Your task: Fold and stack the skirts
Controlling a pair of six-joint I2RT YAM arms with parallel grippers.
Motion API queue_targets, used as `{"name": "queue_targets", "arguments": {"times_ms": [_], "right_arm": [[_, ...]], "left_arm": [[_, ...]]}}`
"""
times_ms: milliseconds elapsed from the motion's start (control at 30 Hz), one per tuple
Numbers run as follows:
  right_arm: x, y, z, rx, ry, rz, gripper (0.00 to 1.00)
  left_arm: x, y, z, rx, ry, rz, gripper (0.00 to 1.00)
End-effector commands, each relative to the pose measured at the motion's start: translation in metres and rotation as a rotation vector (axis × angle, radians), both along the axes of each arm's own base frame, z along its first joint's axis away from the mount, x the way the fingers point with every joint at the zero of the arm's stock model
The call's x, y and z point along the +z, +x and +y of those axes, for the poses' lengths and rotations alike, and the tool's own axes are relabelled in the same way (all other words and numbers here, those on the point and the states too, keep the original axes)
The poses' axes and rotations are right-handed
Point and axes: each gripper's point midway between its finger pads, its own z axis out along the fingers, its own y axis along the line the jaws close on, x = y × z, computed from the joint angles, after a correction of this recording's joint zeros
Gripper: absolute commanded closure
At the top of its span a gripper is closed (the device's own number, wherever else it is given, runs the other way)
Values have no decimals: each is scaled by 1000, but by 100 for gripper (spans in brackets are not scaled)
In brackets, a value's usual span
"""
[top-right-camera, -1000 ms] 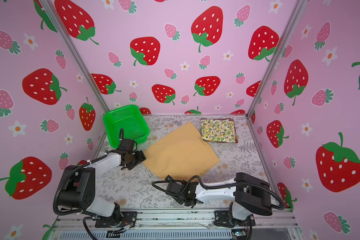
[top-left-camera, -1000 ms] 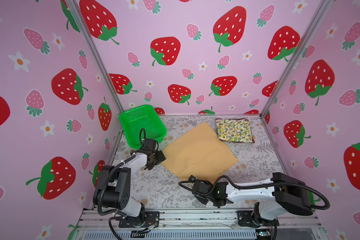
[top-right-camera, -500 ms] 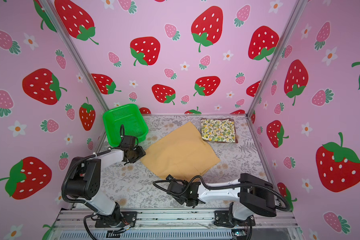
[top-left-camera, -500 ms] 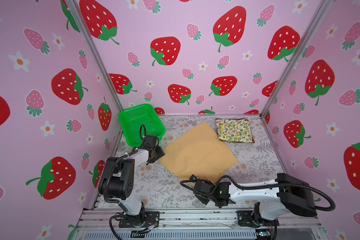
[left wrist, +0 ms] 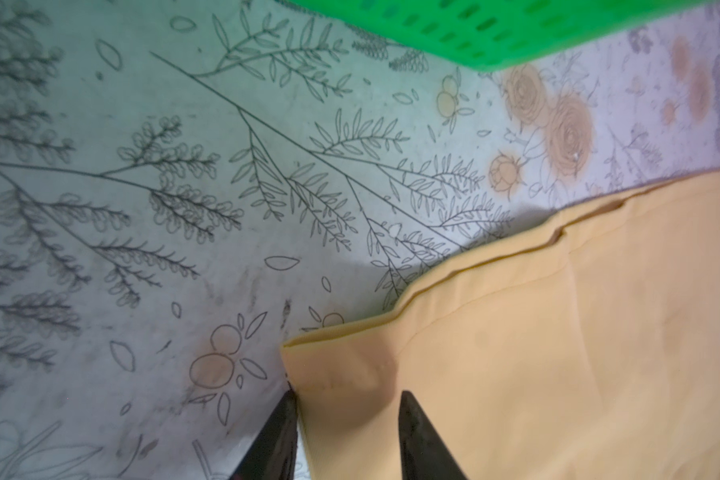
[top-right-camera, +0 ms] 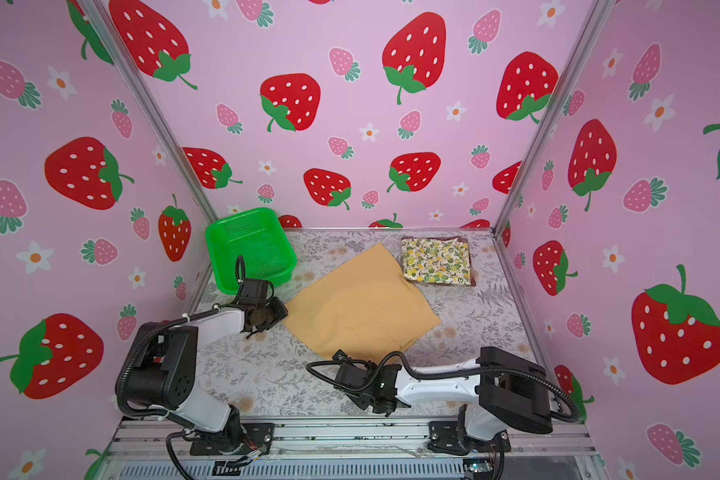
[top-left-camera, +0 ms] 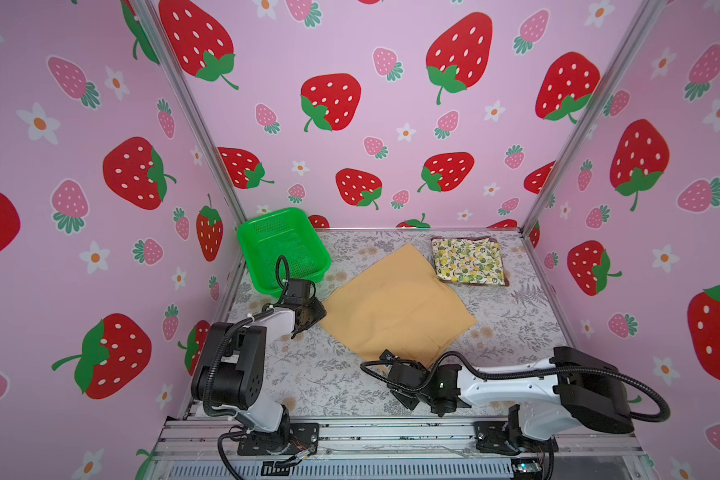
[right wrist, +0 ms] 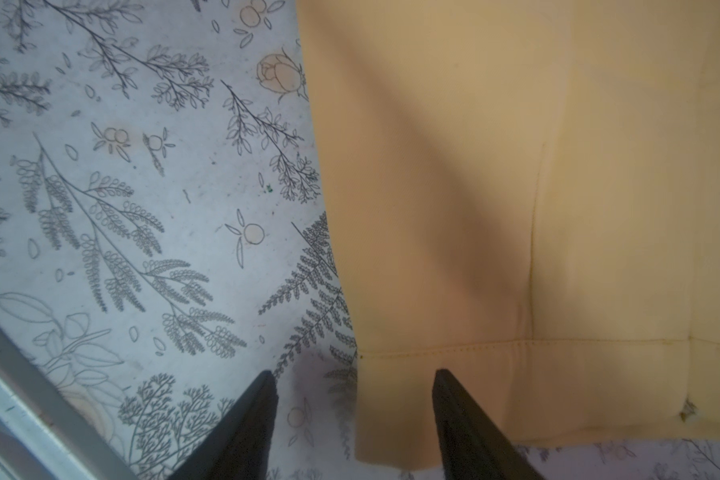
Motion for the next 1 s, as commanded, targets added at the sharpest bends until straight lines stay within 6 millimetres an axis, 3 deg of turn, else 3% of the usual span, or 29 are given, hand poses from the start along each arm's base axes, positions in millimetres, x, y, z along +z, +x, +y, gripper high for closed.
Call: {"name": "queue_targets", "arguments": {"times_ms": [0, 233, 367, 500, 767, 967], "right_arm": [[-6, -3, -5, -14, -21, 9, 36], [-5, -3, -5, -17, -11, 12, 36], [-6, -4, -4, -12, -14, 16, 36], [-5, -8, -1, 12, -7, 22, 35], [-10, -10, -6, 21, -30, 35, 32], [-22, -15, -6, 28, -54, 62, 47]], "left_arm": [[-34, -36, 5, 15, 13, 166, 66], [-39, -46, 3, 26, -10, 169, 78], [-40, -50, 1, 28, -27, 172, 100], [-30, -49, -2, 24, -46, 152, 100], [33, -28, -12, -24, -83, 48, 100], [48, -21, -13, -36, -80, 25, 100]]}}
